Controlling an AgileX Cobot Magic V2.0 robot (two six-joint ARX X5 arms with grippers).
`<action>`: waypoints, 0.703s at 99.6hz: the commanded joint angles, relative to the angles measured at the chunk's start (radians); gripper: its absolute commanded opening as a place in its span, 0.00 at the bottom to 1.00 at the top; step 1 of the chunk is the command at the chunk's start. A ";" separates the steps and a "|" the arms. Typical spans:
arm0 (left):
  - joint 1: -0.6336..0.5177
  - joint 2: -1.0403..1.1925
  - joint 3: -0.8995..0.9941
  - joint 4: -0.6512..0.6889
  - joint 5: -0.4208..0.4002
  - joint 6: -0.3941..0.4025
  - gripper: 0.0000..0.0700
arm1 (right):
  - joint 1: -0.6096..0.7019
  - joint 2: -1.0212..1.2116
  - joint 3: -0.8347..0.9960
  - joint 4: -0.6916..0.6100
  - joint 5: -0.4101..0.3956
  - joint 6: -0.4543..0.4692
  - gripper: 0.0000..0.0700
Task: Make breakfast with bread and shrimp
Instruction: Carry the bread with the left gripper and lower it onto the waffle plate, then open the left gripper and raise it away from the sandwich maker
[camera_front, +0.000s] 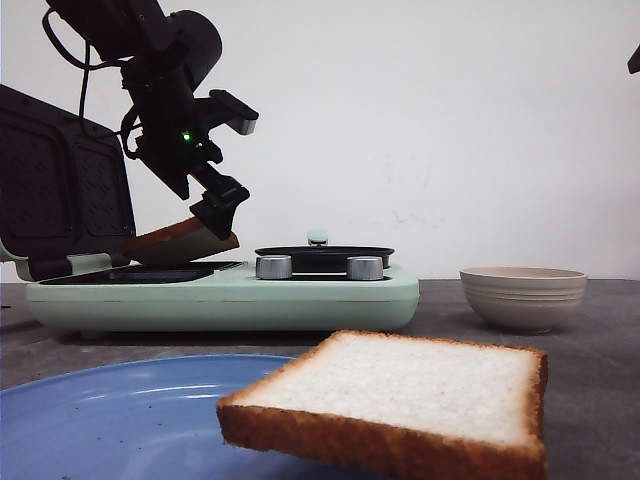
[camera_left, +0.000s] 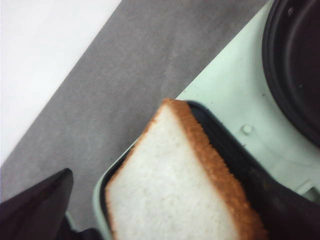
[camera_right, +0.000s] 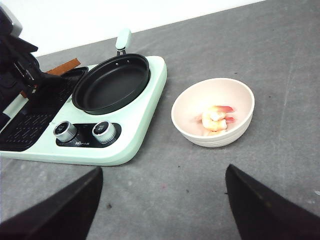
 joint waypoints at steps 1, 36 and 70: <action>-0.003 0.013 0.026 0.014 0.024 -0.044 1.00 | 0.002 0.011 0.016 0.010 0.005 -0.011 0.70; 0.014 -0.050 0.036 0.010 0.065 -0.285 1.00 | 0.002 0.039 0.016 0.029 0.004 -0.011 0.70; 0.015 -0.227 0.036 -0.066 0.189 -0.441 0.00 | 0.002 0.097 0.016 0.033 -0.035 0.022 0.70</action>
